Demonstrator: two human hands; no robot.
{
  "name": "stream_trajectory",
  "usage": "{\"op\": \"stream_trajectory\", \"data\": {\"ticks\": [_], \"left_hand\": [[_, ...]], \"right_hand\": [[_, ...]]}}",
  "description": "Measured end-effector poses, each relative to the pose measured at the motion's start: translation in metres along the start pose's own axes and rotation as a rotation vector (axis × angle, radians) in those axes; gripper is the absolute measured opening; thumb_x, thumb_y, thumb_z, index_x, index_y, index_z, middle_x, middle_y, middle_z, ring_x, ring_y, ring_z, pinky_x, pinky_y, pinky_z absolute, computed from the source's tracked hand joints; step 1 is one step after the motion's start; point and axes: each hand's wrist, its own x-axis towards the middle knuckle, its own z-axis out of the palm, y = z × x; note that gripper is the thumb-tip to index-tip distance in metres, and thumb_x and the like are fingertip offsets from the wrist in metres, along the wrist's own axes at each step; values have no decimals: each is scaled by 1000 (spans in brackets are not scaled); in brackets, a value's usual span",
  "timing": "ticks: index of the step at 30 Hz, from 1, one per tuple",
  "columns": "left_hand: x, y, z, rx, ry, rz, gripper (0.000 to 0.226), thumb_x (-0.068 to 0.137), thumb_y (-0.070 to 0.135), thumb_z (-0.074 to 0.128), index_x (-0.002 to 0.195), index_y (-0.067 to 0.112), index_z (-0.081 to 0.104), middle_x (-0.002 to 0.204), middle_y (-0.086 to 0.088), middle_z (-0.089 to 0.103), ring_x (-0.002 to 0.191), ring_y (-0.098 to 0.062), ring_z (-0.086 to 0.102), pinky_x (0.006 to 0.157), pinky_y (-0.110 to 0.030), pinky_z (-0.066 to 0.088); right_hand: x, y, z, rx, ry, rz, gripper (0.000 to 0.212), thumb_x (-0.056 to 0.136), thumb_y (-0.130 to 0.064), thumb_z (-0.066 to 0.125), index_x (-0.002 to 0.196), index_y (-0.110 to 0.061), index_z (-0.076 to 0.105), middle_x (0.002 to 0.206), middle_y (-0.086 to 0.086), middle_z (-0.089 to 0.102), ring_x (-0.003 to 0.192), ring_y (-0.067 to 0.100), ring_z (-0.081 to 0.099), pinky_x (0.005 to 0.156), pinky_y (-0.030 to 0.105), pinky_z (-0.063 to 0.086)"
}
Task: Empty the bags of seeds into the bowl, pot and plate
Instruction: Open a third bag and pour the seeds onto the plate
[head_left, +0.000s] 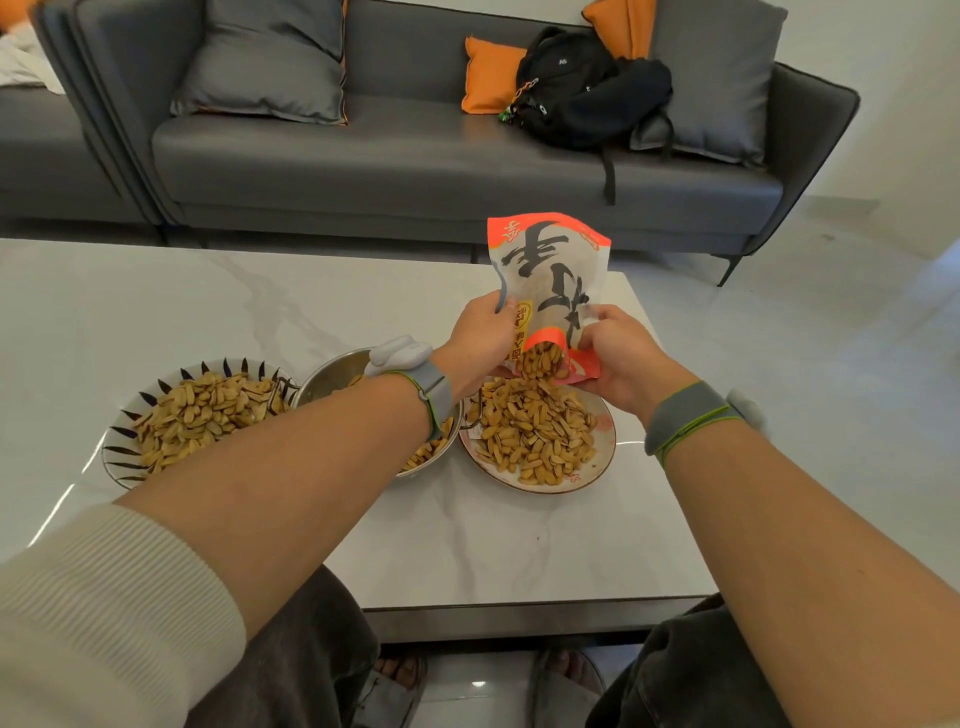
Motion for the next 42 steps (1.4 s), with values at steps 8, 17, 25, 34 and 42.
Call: {"op": "stream_trajectory", "data": {"ticks": [8,17,25,34,42], "left_hand": [[0,0,-1,6,8,5,34,116,39,33,126,26,62,120,-16,72,105,-33,73,78,-55,68],[3,-3,-2,38,10,-1,35,117,38,32,129,25,62,122,-15,71,106,-32,72,79,-54,68],[2,-8,0,48,3,-2,37,116,36,33,128,19,64,125,-24,69,106,-39,73,72,-55,68],[1,-12,-2,65,-32,-11,39,116,35,32,130,18,64,123,-27,70,99,-43,76,71,-56,68],[0,-7,0,56,-19,12,39,116,38,33,127,17,64,124,-27,68,98,-43,77,69,-55,68]], "right_hand": [[-1,-1,0,11,9,1,61,97,10,31,145,-22,50,127,14,64,101,39,73,84,68,61],[-2,0,1,15,-10,12,57,98,11,32,142,-22,49,121,11,66,95,33,70,91,65,60],[0,6,3,12,-6,29,52,98,12,31,132,-22,50,117,13,65,96,36,67,97,69,55],[0,13,7,-28,13,21,49,97,11,32,130,-20,52,108,11,66,84,32,70,92,66,59],[5,9,4,6,39,2,53,95,12,32,131,-17,56,112,14,68,88,37,68,89,70,59]]}}
